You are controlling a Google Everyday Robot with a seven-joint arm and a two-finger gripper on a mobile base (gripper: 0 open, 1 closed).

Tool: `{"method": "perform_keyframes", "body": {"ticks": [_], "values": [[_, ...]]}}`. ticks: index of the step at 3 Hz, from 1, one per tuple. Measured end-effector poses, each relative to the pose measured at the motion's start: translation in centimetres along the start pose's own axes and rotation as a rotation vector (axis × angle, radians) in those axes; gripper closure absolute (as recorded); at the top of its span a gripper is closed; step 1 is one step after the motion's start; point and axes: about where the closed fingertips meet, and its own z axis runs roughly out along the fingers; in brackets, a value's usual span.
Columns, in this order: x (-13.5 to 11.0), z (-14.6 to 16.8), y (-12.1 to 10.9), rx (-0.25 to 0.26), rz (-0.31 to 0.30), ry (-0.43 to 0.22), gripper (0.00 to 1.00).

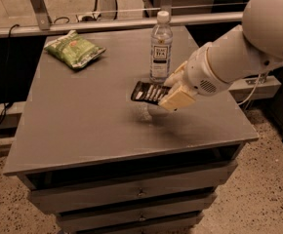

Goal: Move rxbar chocolate near blue plastic bottle

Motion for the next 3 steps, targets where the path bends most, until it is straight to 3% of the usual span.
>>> {"method": "perform_keyframes", "body": {"ticks": [3], "values": [[6.2,1.3,-7.2,0.065,0.039,0.061,1.0]]}}
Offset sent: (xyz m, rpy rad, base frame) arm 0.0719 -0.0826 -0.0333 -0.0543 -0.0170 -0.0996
